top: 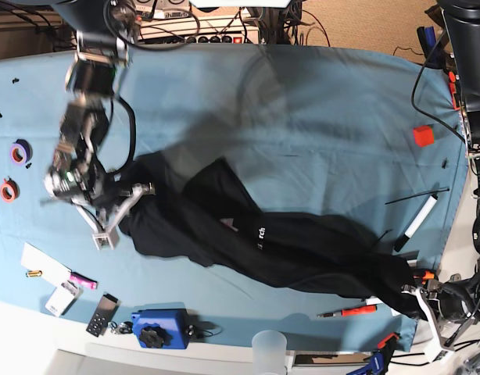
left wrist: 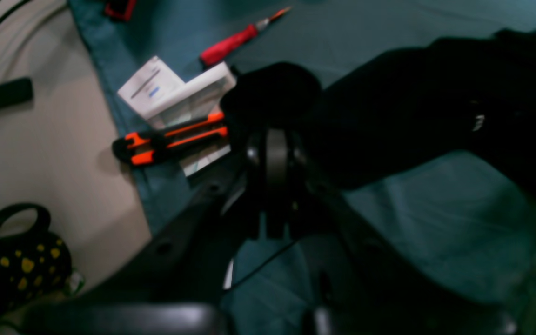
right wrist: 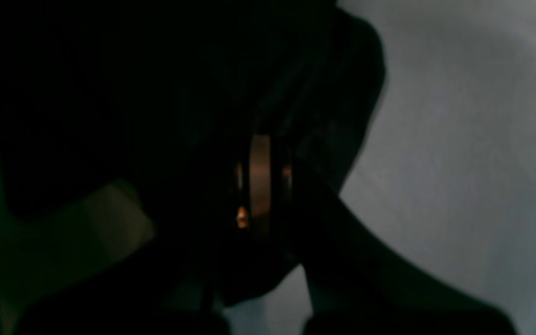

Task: Layout the t-shirt on the table in an organized manner, then fold the t-shirt properly
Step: 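Pull the grasped hem with the right gripper to straighten the shirt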

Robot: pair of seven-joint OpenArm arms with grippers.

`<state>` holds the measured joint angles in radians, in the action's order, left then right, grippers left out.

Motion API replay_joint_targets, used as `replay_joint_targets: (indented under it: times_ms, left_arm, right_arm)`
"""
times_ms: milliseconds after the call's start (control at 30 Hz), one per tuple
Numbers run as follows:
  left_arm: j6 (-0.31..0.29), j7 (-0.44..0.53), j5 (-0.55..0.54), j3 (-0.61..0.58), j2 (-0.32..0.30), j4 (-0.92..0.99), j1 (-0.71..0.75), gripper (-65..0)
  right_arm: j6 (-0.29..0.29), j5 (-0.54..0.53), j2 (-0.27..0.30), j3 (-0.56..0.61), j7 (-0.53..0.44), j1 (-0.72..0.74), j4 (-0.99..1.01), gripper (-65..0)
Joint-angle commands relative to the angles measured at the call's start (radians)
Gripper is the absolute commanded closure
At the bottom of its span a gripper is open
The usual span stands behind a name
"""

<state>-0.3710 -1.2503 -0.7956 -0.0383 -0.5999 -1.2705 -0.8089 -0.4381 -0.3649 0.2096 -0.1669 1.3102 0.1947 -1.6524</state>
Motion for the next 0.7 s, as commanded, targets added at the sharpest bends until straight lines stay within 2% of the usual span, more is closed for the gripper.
replay_joint_targets:
  times_ms: [0,167,367,400,433,500,600,667]
  left_arm:
    - [0.003,0.017,-0.009,0.008,-0.012,-0.013,-0.036,0.0]
    - [0.003,0.017,-0.009,0.008,-0.013,-0.013,-0.036,0.0]
    - [0.003,0.018,-0.010,0.008,-0.012,-0.013,-0.036,0.0]
    - [0.003,0.018,-0.010,0.008,-0.012,-0.013,-0.036,0.0]
    - [0.003,0.019,-0.010,0.008,-0.012,-0.013,-0.036,0.0]
    - [0.003,0.019,-0.010,0.008,-0.012,-0.013,-0.036,0.0]
    - [0.003,0.020,-0.009,0.008,-0.012,-0.013,-0.036,0.0]
    - [0.003,0.019,-0.010,0.008,-0.012,-0.013,-0.036,0.0]
  right_arm:
    - [-0.003,-0.020,0.029,-0.005,0.003,-0.016,-0.062,0.0]
    - [-0.003,-0.070,0.084,-0.005,-0.017,-0.199,-0.237,0.0]
    - [-0.010,0.021,0.084,-0.005,-0.042,-0.279,-0.245,0.0]
    - [-0.030,0.027,0.084,-0.005,-0.042,-0.282,-0.245,-3.2]
    - [-0.046,0.029,0.085,-0.005,-0.040,-0.282,-0.245,-9.6]
    - [-0.047,0.029,0.084,-0.005,-0.048,-0.283,-0.245,-18.9]
    - [-0.027,0.025,0.084,-0.005,-0.060,-0.264,-0.245,-19.8]
    - [0.004,0.028,0.084,-0.005,-0.108,-0.247,-0.245,-19.8]
